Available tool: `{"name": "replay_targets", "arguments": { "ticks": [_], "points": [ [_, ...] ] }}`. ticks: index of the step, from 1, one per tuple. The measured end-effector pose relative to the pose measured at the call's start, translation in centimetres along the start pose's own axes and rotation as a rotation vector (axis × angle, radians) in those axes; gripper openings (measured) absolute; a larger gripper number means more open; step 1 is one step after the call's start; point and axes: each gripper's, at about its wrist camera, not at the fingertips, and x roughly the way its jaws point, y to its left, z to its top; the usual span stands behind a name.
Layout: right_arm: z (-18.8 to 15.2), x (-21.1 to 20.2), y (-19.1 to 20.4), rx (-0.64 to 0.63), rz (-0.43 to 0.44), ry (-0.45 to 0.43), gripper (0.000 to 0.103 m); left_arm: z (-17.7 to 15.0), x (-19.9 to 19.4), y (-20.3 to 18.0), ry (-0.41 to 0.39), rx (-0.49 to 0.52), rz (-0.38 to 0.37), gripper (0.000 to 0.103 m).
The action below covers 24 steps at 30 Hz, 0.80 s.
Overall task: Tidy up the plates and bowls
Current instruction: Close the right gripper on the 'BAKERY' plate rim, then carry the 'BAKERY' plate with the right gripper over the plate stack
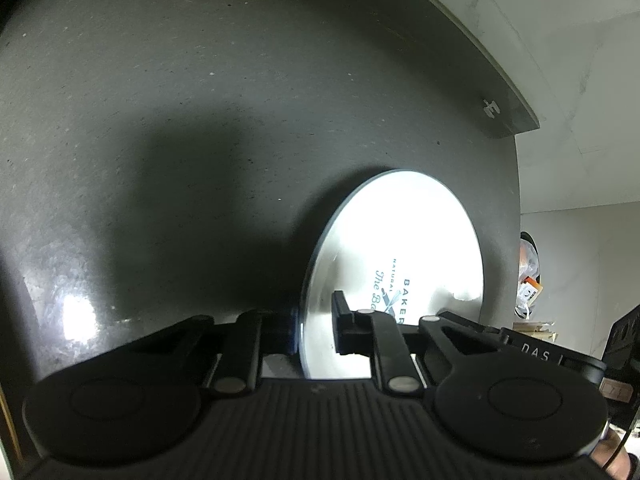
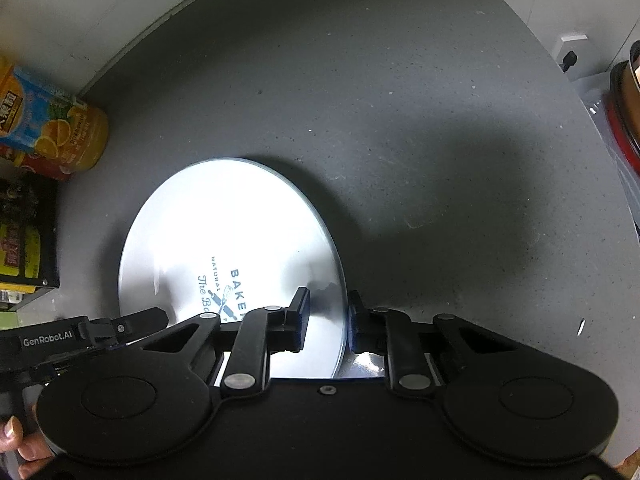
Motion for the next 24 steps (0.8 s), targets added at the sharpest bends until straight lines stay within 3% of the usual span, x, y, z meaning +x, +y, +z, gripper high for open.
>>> {"name": "replay_targets", "arguments": {
  "ticks": [7, 14, 24],
  "points": [
    [-0.6, -2.1, -0.1, -0.036, 0.07, -0.056, 0.01, -0.1, -1.3, -0.2, -0.039, 0.004, 0.009, 0.012],
    [-0.8, -4.1, 0.7, -0.052, 0.122, -0.094, 0.008, -0.5, -3.8, -0.3, -0.086, -0.001, 0.005, 0.012],
    [-0.4, -6.4, 5.4, -0.171, 0.191, -0.148, 0.008, -1.5, -9.3, 1.1, -0.193, -0.044, 0.009, 0.012]
  ]
}}
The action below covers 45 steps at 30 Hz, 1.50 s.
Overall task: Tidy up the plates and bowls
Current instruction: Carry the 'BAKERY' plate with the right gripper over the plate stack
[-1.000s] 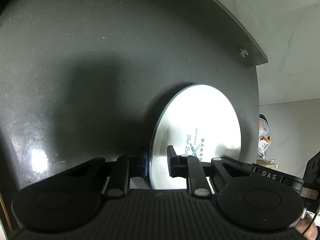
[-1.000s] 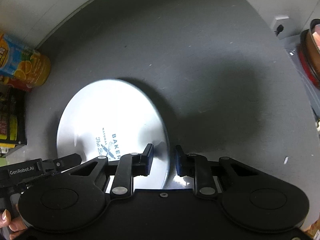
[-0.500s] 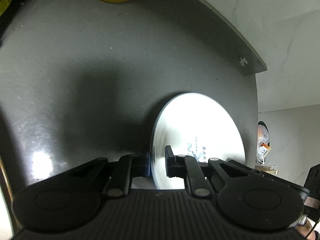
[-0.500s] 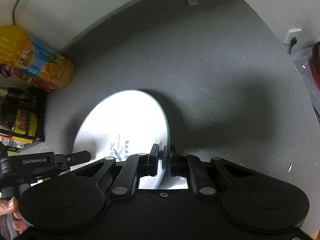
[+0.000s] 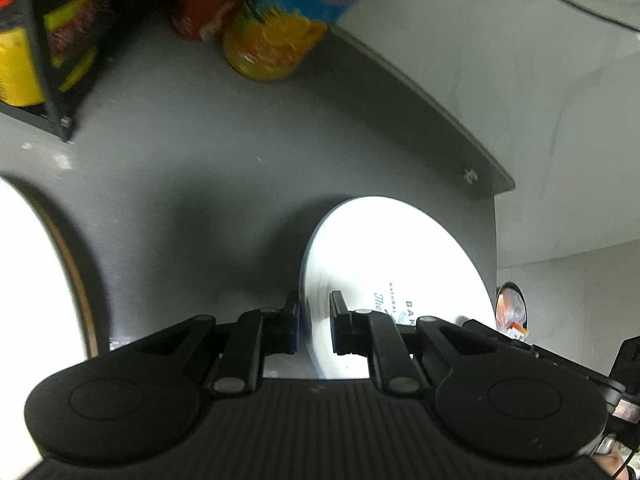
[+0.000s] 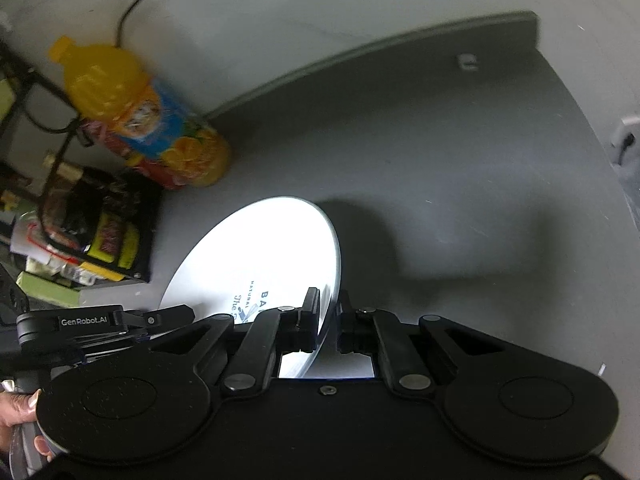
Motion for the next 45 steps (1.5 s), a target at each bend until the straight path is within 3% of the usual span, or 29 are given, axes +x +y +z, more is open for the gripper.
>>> {"name": "replay_targets", "arguments": {
  "ticks": [16, 26, 45],
  "points": [
    [-0.8, 0.6, 6.0, -0.149, 0.1, 0.028, 0.008, -1.8, -6.8, 4.1, -0.133, -0.12, 0.048, 0.012],
    [-2.2, 2.8, 11.0, -0.241, 0.176, 0.095, 0.008, -3.6, -10.7, 9.2, -0.211, -0.236, 0.094, 0.012],
    [-5.6, 6.8, 18.9, -0.383, 0.234, 0.191, 0.008, -6.5, -13.9, 18.1, -0.265, -0.417, 0.173, 0.012]
  ]
}}
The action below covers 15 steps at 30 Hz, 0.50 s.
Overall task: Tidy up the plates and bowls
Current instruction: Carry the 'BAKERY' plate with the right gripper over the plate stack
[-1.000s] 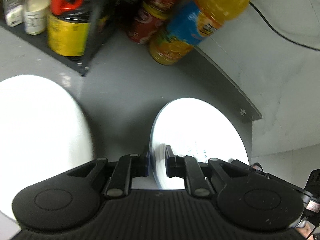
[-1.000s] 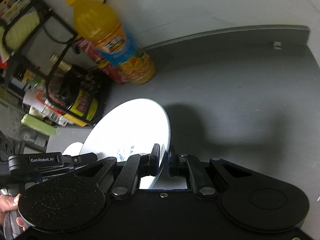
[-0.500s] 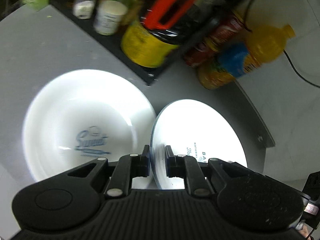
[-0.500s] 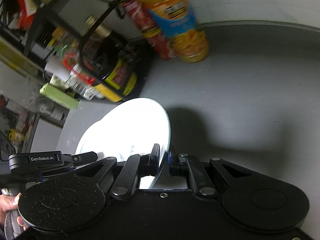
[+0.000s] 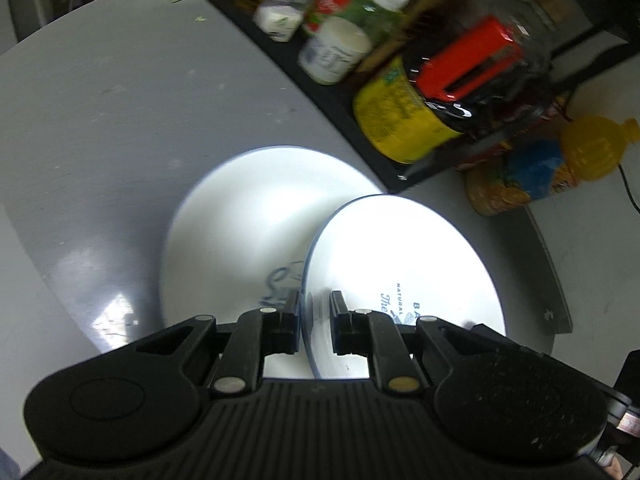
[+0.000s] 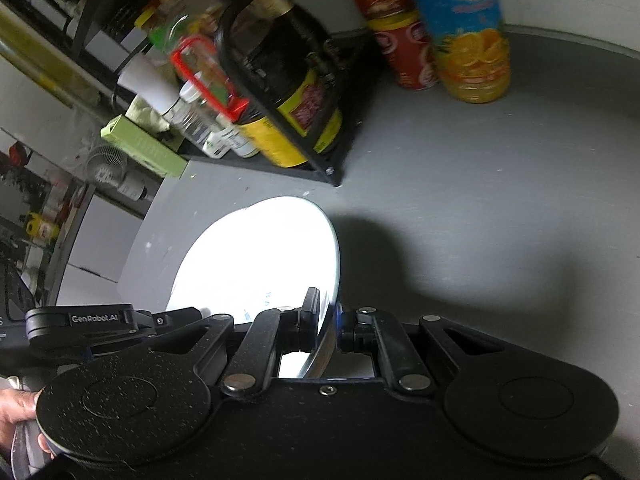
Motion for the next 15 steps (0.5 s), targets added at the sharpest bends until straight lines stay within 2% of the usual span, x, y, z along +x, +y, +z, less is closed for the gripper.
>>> {"name": "replay_targets", "arguments": {
  "ticks": [15],
  "points": [
    [-0.6, 3.0, 1.6, -0.033, -0.065, 0.022, 0.008, 0.5, 3.0, 3.1, 0.043, -0.012, 0.016, 0.013]
  ]
}}
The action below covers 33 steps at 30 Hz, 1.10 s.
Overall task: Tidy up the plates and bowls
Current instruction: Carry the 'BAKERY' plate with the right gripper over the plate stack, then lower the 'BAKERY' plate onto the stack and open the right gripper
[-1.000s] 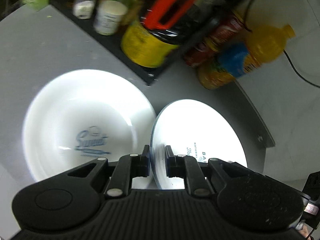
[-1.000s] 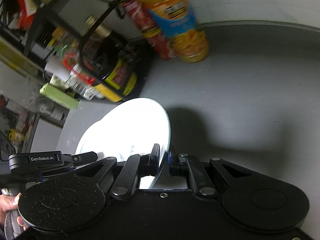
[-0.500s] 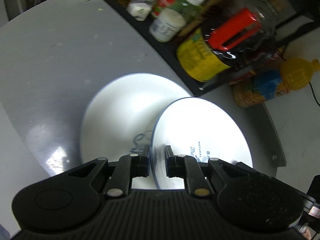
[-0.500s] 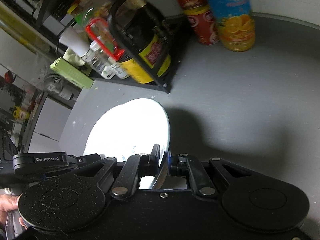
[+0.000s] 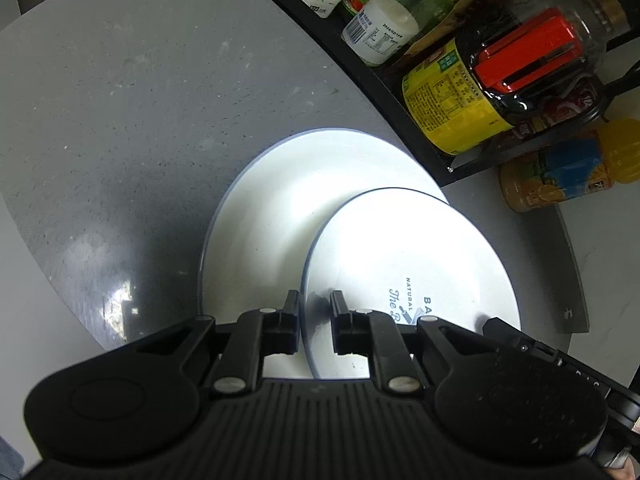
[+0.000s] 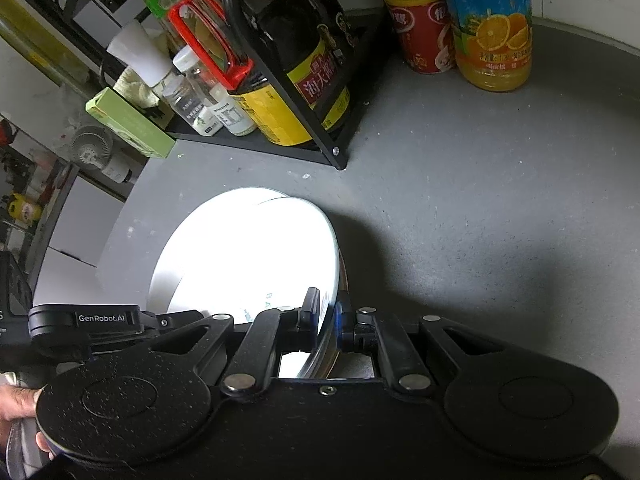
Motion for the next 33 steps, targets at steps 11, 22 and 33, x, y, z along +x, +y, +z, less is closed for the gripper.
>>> {"name": "replay_targets", "arguments": {
  "ticks": [11, 22, 33],
  "points": [
    [-0.1, 0.9, 0.5, -0.001, -0.031, -0.012, 0.005, 0.8, 1.0, 0.0, 0.057, 0.038, 0.035, 0.017],
    [0.3, 1.1, 0.8, -0.023, -0.047, -0.009, 0.006, 2.7, -3.6, -0.4, -0.049, 0.126, 0.044, 0.064],
    [0.1, 2.0, 0.8, -0.032, -0.051, 0.006, 0.008, 2.4, -0.5, 1.3, -0.007, 0.105, 0.103, 0.063]
  ]
}}
